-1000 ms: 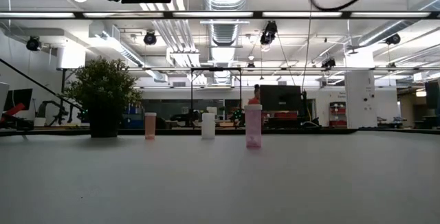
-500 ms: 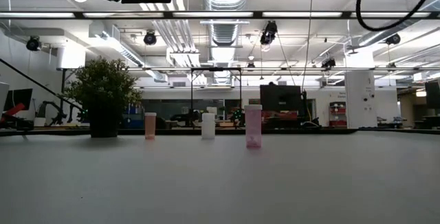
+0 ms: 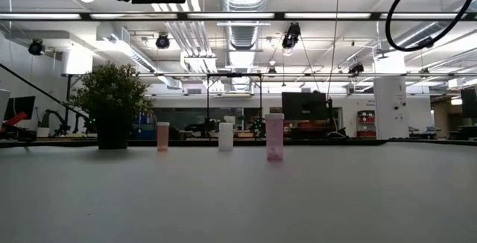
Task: Pick and place medicine bottles into bin by pill shape (circle, oval)
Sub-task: Put the transparent capsule bottle into the transparent bin, then put the white capsule bottle into the transparent bin
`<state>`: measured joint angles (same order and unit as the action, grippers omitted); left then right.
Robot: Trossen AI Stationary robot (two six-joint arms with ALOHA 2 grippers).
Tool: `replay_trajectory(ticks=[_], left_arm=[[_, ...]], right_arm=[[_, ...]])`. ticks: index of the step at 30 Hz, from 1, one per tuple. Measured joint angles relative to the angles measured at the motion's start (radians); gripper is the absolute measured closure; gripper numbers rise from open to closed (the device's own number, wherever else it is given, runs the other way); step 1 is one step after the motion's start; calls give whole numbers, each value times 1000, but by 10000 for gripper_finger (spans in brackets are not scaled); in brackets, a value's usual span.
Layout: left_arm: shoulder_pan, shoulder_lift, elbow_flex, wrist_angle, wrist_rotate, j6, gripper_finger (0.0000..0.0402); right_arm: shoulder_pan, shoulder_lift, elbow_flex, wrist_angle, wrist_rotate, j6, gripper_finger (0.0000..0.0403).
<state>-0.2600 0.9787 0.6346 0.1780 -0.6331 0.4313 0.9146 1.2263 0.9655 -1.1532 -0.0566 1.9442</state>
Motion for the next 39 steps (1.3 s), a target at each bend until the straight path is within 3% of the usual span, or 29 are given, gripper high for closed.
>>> replay_trajectory(ticks=[8,25,31,39], left_arm=[[0,0,0,0,0,2,240],[0,0,0,0,0,3,240],[0,0,0,0,0,2,240],[0,0,0,0,0,2,240]], right_arm=[[0,8,-63,64,8,-3,268],[0,18,-101,112,4,-7,205],[0,-9,-49,71,-4,-5,200],[-3,-15,120,-136,22,10,200]])
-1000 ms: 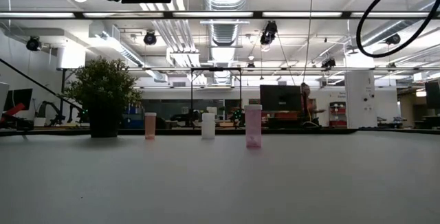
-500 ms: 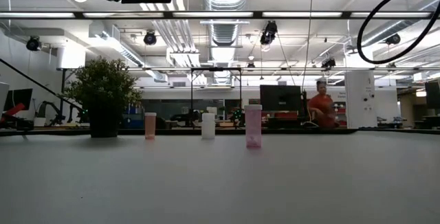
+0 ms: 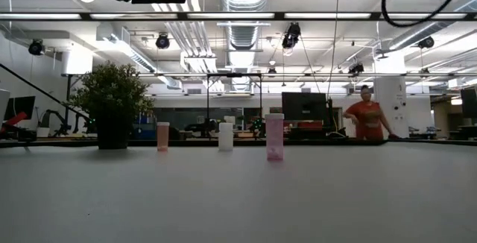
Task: Pick and place medicine bottles into bin by pill shape (circle, oval)
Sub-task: Put the white capsule bottle into the transparent bin
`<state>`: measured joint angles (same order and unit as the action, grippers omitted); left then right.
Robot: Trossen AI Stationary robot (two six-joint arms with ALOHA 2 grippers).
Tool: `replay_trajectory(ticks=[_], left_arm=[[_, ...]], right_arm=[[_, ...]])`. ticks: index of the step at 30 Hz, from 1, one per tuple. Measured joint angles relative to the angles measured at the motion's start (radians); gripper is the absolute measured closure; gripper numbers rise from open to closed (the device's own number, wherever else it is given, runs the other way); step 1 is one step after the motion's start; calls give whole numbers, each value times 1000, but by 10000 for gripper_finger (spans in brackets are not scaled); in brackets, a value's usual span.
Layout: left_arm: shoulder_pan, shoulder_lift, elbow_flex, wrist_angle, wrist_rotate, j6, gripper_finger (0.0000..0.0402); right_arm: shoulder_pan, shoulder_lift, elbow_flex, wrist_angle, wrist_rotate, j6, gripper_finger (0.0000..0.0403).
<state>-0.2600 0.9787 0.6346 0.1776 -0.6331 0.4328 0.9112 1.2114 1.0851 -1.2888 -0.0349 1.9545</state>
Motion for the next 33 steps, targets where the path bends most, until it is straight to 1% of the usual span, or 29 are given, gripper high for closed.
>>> replay_trajectory(ticks=[3,7,10,13,16,21,25,28,31,33], left_arm=[[0,0,0,0,0,0,240],[0,0,0,2,0,0,240],[0,0,0,6,0,0,240],[0,0,0,26,0,1,240],[0,0,0,43,0,2,240],[0,0,0,55,0,2,240],[0,0,0,51,0,-2,240],[0,0,0,51,0,-19,240],[0,0,-1,51,0,-67,240],[0,0,-1,50,0,-99,240]], right_arm=[[-5,0,58,-42,95,-2,200],[-34,0,119,-49,283,-56,200],[-76,0,150,-41,408,-161,200],[-142,0,165,-8,497,-308,200],[-234,0,166,85,516,-515,200],[-396,0,132,365,515,-1011,200],[-488,0,89,537,515,-1348,200],[-536,0,37,628,524,-1524,200],[-562,-5,-48,736,579,-1637,200],[-575,-12,-113,844,588,-1712,200]])
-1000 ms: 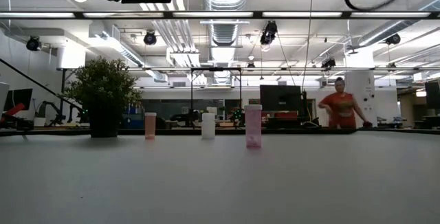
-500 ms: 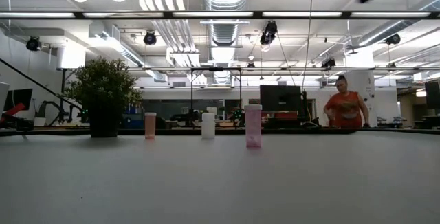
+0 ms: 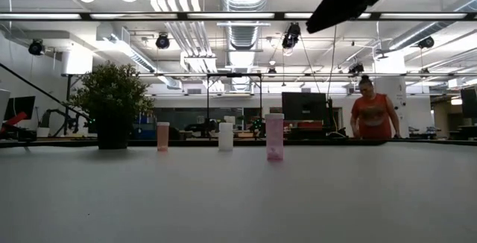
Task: Pick and place medicine bottles into bin by pill shape (circle, oval)
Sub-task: Put the white capsule bottle into the transparent bin
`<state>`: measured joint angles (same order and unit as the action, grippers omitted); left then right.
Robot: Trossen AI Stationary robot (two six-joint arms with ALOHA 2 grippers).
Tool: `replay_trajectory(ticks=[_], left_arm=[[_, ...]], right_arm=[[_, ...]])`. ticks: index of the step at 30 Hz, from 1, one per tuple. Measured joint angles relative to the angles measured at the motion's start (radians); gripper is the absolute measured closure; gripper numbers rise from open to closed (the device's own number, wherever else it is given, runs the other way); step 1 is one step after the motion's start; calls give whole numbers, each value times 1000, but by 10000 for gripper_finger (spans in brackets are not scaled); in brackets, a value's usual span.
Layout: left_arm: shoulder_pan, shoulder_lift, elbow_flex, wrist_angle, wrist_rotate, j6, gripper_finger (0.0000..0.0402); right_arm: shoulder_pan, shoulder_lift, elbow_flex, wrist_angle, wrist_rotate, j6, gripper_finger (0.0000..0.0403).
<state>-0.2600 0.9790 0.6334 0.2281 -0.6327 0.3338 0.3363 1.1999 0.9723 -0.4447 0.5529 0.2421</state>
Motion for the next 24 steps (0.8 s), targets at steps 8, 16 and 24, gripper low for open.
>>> replay_trajectory(ticks=[8,16,24], left_arm=[[0,55,-1,34,0,-75,240],[0,163,2,207,0,-96,240],[0,263,4,364,0,-96,240]], right_arm=[[-41,-90,-273,564,-99,-256,200],[-181,-134,-506,1053,-341,-319,200],[-239,-135,-582,1135,-379,-373,200]])
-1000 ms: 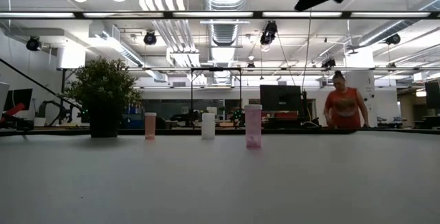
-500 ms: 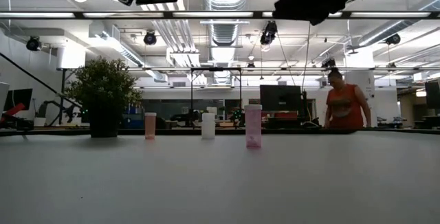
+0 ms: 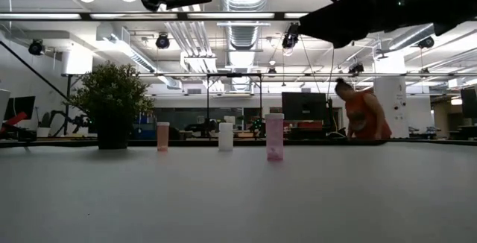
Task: Pick and place medicine bottles into bin by pill shape (circle, oval)
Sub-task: Put the white capsule bottle into the transparent bin
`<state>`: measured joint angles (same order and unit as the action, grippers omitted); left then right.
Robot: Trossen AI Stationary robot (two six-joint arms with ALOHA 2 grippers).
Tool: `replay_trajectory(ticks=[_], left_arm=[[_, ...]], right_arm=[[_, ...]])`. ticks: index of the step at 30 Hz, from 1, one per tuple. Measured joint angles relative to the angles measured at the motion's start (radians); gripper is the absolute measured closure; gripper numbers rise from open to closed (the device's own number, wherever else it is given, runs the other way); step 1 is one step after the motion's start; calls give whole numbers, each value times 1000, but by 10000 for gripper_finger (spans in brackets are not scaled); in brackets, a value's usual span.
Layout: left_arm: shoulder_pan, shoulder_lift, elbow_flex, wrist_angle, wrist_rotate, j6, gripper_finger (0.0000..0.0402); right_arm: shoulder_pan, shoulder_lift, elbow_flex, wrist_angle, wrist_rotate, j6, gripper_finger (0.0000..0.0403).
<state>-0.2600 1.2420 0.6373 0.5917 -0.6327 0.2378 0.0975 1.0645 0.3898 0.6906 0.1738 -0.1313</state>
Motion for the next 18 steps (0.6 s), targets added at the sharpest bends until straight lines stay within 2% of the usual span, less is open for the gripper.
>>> replay_trajectory(ticks=[5,10,18], left_arm=[[20,45,4,56,-2,-7,240],[62,65,31,56,-2,-23,240],[163,30,24,47,-4,-14,240]], right_arm=[[0,0,-32,40,2,0,200],[-42,0,-47,48,84,74,200],[-164,60,91,-181,88,174,200]])
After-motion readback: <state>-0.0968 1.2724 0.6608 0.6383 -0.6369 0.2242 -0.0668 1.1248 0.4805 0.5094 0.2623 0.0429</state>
